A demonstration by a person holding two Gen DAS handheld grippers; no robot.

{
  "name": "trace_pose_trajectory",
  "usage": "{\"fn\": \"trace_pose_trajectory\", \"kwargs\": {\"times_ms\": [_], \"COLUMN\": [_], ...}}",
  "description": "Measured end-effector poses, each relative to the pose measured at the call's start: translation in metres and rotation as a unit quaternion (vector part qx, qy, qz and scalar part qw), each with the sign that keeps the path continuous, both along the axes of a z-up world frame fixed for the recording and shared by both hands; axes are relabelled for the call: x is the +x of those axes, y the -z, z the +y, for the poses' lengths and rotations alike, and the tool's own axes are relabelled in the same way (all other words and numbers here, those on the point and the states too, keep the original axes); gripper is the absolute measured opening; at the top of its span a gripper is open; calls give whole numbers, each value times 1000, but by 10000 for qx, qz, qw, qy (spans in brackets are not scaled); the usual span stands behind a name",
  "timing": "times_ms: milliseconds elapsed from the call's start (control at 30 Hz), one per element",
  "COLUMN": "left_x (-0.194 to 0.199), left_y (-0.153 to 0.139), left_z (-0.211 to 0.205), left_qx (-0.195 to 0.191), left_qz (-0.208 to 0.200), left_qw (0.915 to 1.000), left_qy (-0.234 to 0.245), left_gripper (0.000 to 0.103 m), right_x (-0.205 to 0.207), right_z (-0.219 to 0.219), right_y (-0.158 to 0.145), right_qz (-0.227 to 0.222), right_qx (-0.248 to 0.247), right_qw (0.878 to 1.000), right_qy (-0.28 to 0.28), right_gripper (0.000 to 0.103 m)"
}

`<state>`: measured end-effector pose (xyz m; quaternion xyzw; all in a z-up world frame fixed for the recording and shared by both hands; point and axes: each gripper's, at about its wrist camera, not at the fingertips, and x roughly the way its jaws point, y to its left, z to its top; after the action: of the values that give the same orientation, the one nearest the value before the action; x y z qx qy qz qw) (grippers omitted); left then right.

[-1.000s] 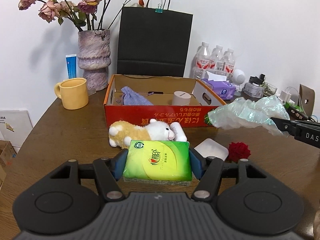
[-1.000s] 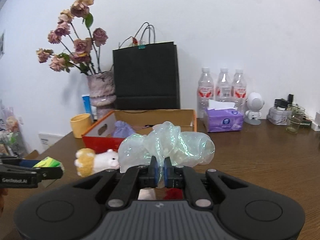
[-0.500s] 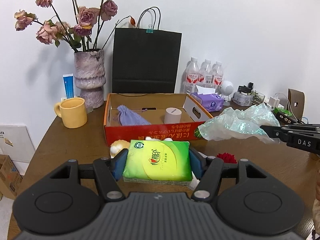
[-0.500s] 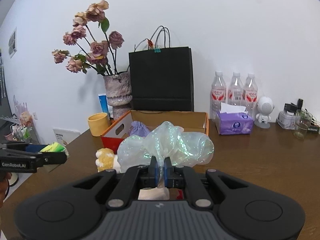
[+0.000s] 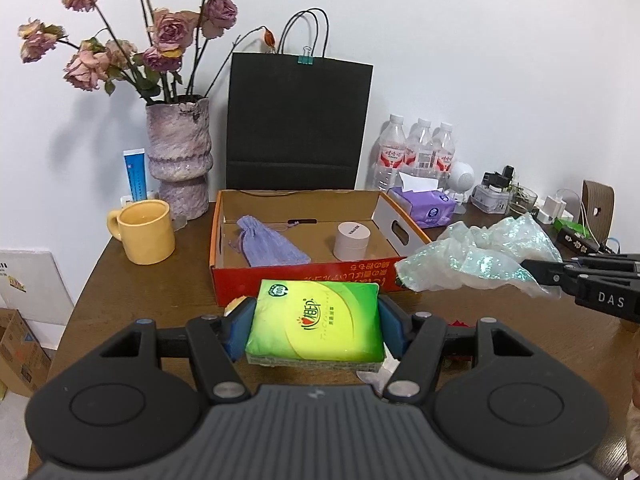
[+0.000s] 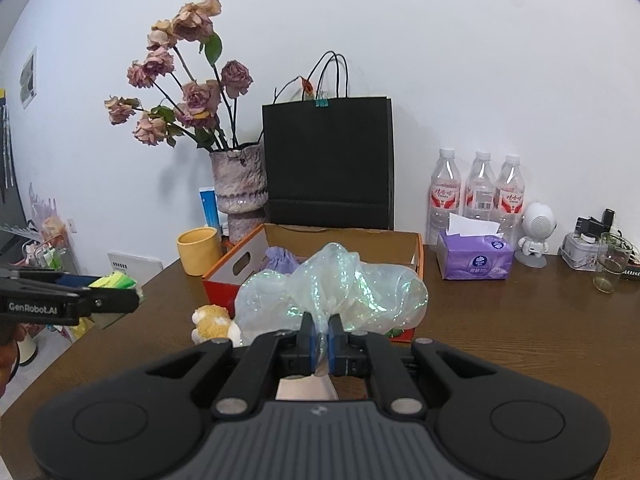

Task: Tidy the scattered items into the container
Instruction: 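Lift and carry the tissue pack and plastic bag with both tools to the box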

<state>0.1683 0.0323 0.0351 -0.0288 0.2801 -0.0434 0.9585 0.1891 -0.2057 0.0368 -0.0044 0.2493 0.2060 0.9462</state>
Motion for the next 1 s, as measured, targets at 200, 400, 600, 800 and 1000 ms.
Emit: {"fn": "trace_pose_trajectory", "kwargs": {"times_ms": [200,400,600,800,1000], "left_x": [16,42,72,100,135], "left_y": [-2,-6,-14,-20,-17], "left_z": [-5,-6,-4,-1,6], "left_qx": [192,309,324,179,116], "left_qz": [111,258,310,258,350], "left_qw": [9998,9991,9988,9991,9982], "left_qy": [-16,-101,-214,-270,-481], "left_gripper": [64,64,64,64,64], "right_x": [21,45,69,97,128], "right_z": [7,14,26,36,40], "right_y": [-3,-7,-15,-12,-4], "right_qz": [267,433,462,597,712], "right_qx": [-125,-196,-306,-390,-368], "right_qw": [9996,9989,9984,9975,9967], "right_qy": [-51,-56,-69,-4,112], "right_gripper": [5,5,5,5,5]}}
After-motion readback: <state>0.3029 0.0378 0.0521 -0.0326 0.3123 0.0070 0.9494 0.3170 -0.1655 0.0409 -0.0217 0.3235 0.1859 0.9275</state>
